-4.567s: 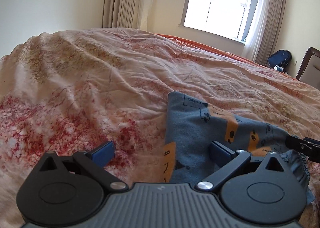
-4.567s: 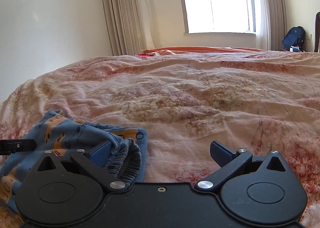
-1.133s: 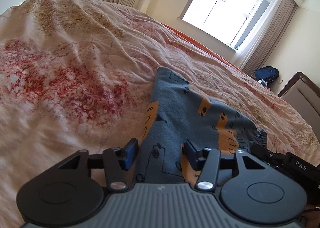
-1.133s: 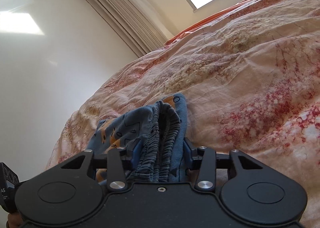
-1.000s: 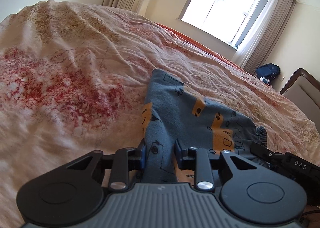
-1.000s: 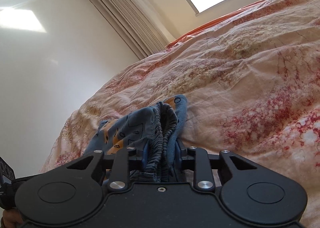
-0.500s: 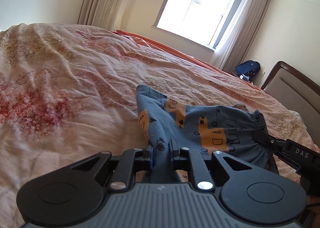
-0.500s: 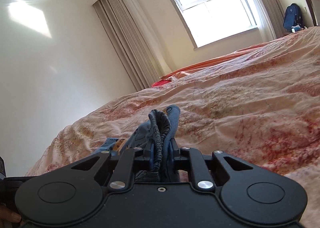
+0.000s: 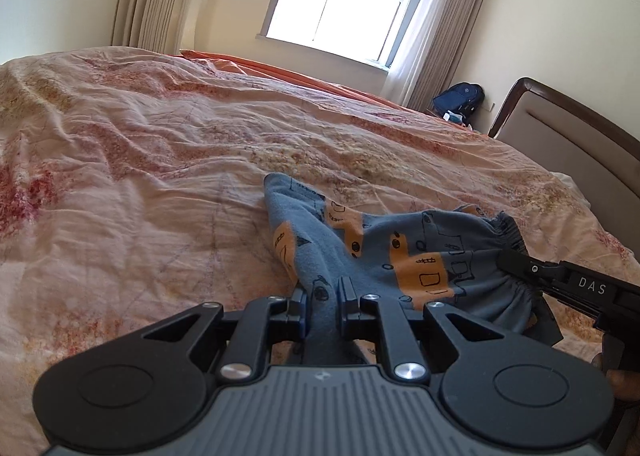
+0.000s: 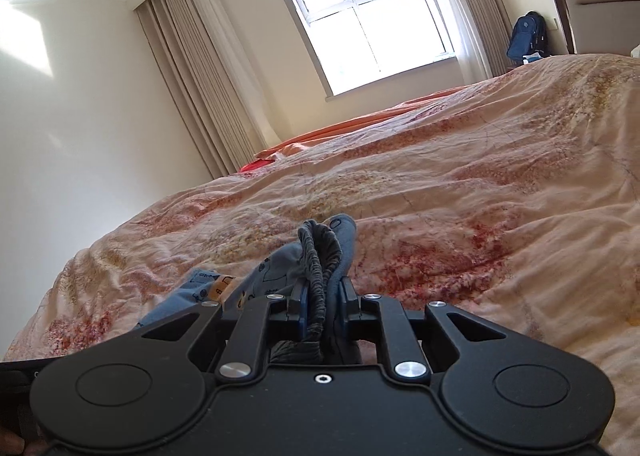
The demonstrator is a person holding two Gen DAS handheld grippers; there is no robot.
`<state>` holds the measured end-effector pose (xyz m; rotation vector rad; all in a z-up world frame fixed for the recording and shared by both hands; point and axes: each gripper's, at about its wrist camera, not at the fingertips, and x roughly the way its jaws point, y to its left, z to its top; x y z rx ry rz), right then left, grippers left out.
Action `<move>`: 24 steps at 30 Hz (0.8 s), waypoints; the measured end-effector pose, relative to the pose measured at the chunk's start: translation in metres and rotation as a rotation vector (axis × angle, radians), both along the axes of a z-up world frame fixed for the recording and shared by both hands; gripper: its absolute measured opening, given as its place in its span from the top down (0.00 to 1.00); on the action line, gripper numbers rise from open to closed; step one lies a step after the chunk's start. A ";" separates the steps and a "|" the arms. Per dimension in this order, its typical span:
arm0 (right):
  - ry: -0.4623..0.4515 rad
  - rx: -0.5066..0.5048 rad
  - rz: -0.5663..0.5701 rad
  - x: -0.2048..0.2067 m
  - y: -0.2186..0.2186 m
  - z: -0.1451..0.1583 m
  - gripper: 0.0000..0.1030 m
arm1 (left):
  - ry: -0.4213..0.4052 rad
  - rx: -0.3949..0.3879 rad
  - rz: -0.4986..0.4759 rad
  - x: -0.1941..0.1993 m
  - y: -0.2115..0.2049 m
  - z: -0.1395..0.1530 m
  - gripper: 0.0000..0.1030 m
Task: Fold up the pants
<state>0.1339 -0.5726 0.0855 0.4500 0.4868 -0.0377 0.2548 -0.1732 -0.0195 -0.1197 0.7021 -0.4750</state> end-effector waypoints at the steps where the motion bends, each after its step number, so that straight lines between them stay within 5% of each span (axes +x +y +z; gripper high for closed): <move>1: 0.011 -0.007 -0.002 0.000 0.000 -0.003 0.84 | -0.005 0.009 0.003 -0.002 -0.001 -0.001 0.85; 5: 0.044 -0.041 -0.011 -0.001 0.003 -0.010 0.80 | -0.007 0.025 0.008 -0.006 -0.002 -0.001 0.82; 8: 0.043 -0.071 -0.026 -0.006 0.004 -0.010 0.67 | -0.013 0.036 0.015 -0.010 0.000 0.001 0.77; 16: 0.000 -0.129 -0.028 -0.022 0.009 0.004 0.29 | -0.054 0.037 0.045 -0.027 0.006 0.014 0.30; 24: -0.099 -0.237 -0.025 -0.052 0.024 0.031 0.04 | -0.154 0.036 0.095 -0.056 0.016 0.040 0.03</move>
